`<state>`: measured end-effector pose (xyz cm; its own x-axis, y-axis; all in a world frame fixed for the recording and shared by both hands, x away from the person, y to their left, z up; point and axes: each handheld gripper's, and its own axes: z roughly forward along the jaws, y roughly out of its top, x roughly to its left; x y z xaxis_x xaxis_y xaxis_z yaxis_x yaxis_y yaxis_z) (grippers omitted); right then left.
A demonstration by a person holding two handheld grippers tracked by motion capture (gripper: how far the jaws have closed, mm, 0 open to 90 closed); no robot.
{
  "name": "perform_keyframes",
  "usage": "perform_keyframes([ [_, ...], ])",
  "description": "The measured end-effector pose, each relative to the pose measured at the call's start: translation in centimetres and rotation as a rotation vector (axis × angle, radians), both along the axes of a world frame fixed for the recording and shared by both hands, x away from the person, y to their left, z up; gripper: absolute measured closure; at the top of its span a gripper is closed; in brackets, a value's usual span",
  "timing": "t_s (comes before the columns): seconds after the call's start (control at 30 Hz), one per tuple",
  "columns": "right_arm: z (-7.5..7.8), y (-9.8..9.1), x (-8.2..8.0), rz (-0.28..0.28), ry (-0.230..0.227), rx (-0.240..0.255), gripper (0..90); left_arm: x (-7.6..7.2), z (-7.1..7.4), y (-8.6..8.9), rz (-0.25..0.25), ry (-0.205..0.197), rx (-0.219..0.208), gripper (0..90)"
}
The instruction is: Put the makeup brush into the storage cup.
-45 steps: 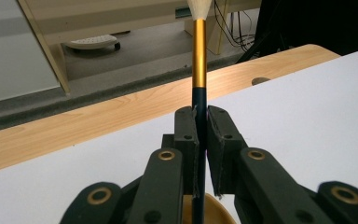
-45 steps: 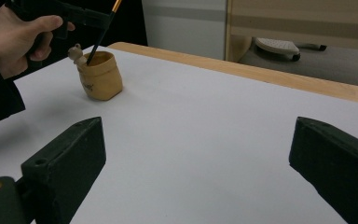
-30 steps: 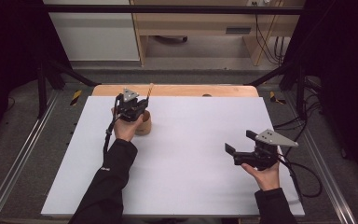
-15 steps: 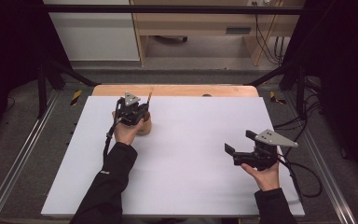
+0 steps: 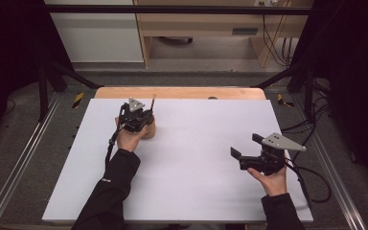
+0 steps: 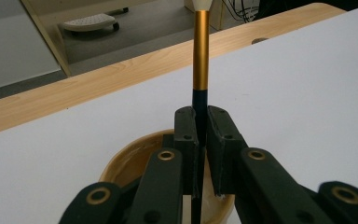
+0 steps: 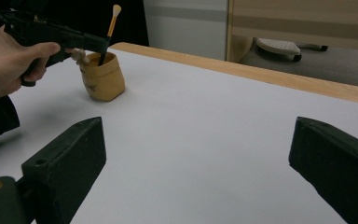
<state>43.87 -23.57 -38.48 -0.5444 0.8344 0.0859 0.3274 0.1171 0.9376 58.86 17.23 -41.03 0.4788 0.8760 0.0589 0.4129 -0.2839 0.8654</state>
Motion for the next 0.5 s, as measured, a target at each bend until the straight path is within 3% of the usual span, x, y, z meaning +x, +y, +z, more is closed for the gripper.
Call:
perform_keyframes([
  [0.27, -0.1, 0.2, 0.1, 0.003, 0.004, -0.002, 4.3, -0.6, -0.1, 0.1, 0.008, 0.006, -0.005, 82.1],
  [0.5, -0.1, 0.2, 0.1, 0.008, 0.007, -0.002, 4.3, -1.8, 0.5, 0.3, -0.016, -0.008, -0.02, 73.8],
])
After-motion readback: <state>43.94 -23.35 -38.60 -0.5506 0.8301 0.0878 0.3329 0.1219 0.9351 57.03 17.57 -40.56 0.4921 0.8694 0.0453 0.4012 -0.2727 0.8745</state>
